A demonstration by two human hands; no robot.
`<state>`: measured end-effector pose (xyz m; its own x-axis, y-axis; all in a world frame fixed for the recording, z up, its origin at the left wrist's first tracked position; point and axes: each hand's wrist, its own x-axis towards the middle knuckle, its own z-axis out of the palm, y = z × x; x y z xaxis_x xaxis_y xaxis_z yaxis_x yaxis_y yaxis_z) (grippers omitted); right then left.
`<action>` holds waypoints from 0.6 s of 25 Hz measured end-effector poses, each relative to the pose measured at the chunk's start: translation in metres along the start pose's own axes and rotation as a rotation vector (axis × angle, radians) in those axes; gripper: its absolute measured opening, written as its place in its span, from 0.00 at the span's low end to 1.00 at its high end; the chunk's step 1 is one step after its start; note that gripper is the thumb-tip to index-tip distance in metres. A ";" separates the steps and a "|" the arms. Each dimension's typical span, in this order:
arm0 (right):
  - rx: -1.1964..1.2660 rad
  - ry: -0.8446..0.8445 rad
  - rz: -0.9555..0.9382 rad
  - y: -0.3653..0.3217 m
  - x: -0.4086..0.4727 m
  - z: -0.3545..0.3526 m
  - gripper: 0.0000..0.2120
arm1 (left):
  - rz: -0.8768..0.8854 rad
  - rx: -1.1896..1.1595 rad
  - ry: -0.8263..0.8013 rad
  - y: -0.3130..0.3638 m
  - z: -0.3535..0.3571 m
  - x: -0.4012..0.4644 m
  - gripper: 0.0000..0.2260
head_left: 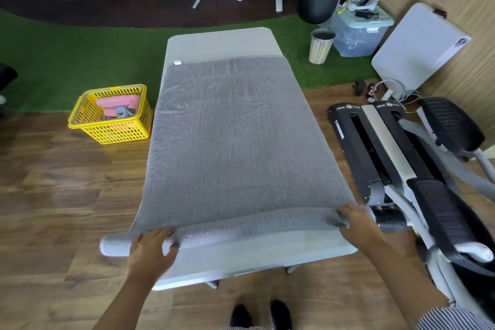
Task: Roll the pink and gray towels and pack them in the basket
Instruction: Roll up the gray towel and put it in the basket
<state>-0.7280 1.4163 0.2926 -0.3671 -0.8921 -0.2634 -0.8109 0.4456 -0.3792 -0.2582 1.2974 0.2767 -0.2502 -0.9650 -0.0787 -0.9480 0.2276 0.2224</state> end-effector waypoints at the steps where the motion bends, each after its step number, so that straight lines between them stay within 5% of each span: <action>1: -0.035 -0.012 0.004 0.001 -0.001 -0.002 0.14 | 0.012 0.005 -0.008 0.000 -0.001 -0.001 0.21; 4: -0.143 -0.061 0.028 0.005 -0.001 -0.005 0.04 | 0.084 0.055 -0.001 -0.003 -0.007 -0.002 0.17; 8: -0.173 0.020 0.002 0.007 -0.001 -0.007 0.04 | 0.104 0.044 0.021 -0.012 -0.010 0.005 0.20; 11: -0.158 0.124 -0.079 0.005 0.000 -0.001 0.14 | 0.054 -0.012 0.084 -0.012 -0.009 0.001 0.22; 15: -0.065 0.123 -0.093 0.011 -0.003 0.011 0.11 | 0.133 -0.008 0.090 -0.016 0.001 -0.003 0.20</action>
<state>-0.7307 1.4248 0.2791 -0.3387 -0.9335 -0.1176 -0.8702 0.3583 -0.3381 -0.2426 1.2964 0.2723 -0.3547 -0.9342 0.0389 -0.9060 0.3537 0.2324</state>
